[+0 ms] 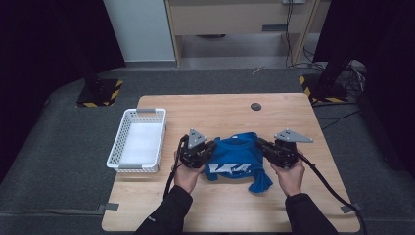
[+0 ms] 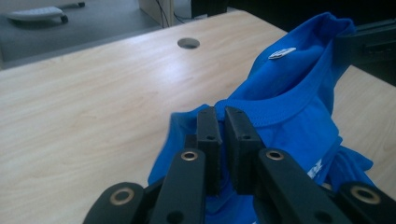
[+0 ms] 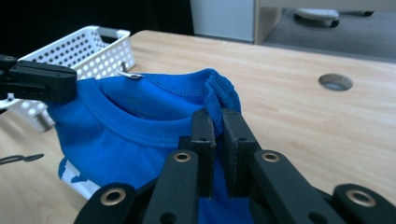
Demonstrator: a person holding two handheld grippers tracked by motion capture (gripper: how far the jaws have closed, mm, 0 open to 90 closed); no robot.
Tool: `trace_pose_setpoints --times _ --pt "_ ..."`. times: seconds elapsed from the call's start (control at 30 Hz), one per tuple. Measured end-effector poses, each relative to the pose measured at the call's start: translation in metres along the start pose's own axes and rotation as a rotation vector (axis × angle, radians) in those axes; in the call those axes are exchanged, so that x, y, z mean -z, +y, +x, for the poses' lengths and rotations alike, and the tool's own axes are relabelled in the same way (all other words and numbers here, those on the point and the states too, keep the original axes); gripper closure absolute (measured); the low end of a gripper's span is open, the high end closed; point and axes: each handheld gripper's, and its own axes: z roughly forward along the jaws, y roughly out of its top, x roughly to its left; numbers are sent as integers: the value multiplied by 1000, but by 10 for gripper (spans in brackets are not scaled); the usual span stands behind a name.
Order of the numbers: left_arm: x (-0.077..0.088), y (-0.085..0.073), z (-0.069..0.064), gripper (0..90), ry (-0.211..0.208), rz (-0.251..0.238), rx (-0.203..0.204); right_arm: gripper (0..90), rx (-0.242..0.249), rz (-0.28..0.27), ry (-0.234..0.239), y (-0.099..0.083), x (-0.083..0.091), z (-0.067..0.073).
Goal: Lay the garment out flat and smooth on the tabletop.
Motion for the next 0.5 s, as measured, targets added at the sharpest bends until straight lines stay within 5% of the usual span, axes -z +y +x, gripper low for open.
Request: trace_pose_setpoints --times 0.5 --pt "-9 41 8 852 93 -67 -43 831 -5 -94 -106 28 -11 -9"
